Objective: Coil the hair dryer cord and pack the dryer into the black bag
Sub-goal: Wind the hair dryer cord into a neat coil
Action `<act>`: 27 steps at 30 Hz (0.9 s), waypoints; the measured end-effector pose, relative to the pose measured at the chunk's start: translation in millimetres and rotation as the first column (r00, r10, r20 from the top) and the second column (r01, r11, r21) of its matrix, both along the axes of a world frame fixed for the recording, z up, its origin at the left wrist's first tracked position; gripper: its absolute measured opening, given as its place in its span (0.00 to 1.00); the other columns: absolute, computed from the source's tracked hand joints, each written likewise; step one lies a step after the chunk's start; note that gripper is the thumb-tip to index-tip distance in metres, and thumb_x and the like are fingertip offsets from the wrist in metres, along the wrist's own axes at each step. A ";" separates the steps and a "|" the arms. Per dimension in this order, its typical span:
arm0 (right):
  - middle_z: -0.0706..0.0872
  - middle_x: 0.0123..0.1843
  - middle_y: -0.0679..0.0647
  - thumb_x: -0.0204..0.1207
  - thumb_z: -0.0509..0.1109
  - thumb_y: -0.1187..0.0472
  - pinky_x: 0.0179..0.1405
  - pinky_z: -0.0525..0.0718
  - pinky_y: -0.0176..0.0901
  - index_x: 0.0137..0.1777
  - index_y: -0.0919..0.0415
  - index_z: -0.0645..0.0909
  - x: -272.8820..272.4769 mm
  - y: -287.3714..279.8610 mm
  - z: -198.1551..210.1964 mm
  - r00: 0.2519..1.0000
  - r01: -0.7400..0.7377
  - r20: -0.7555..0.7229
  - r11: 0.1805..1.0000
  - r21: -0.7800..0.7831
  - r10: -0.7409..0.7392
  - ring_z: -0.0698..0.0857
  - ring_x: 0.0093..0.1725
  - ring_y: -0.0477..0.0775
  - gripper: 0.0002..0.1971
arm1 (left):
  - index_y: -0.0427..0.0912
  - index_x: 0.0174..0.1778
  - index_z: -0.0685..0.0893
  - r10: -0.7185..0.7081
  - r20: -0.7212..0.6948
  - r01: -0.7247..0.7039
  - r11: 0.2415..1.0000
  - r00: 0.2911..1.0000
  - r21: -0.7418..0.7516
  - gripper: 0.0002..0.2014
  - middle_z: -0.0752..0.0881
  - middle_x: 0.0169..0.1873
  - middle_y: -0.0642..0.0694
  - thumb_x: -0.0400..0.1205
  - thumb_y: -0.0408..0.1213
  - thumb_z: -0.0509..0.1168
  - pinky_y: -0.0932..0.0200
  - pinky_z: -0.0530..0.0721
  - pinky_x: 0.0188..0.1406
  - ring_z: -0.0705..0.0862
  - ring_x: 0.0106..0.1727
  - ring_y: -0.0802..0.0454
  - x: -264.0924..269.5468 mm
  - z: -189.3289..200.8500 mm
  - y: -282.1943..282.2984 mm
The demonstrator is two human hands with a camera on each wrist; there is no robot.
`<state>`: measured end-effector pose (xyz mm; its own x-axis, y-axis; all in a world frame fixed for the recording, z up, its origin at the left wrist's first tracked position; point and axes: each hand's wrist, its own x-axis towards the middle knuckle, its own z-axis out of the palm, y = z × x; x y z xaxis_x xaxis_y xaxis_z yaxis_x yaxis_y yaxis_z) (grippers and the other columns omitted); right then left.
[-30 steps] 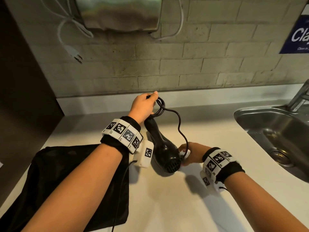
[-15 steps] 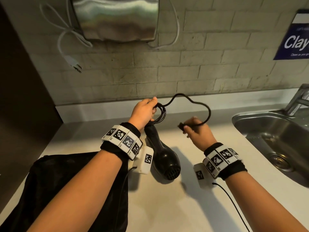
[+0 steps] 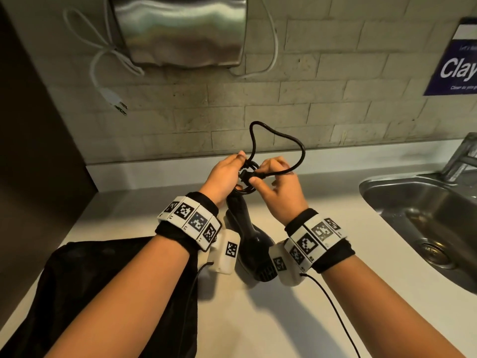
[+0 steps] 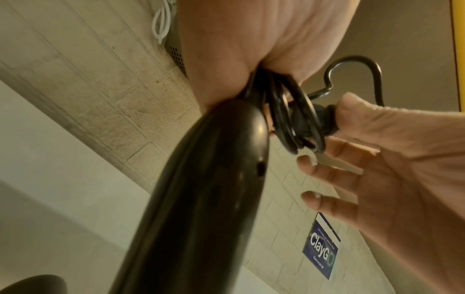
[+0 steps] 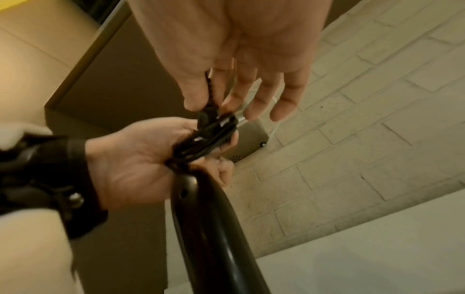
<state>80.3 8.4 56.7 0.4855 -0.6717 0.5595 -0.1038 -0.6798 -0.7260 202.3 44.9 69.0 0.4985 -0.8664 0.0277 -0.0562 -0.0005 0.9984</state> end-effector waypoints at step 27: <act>0.80 0.41 0.52 0.69 0.65 0.54 0.41 0.74 0.30 0.46 0.64 0.78 -8.5 -20.0 -14.8 0.922 -0.242 -0.245 0.941 0.234 0.298 0.78 0.40 0.44 0.13 | 0.47 0.29 0.75 0.042 -0.020 -0.042 0.998 0.999 -0.047 0.18 0.69 0.14 0.57 0.83 0.51 0.56 0.65 0.61 0.19 0.63 0.16 0.60 -1.8 0.0 -0.4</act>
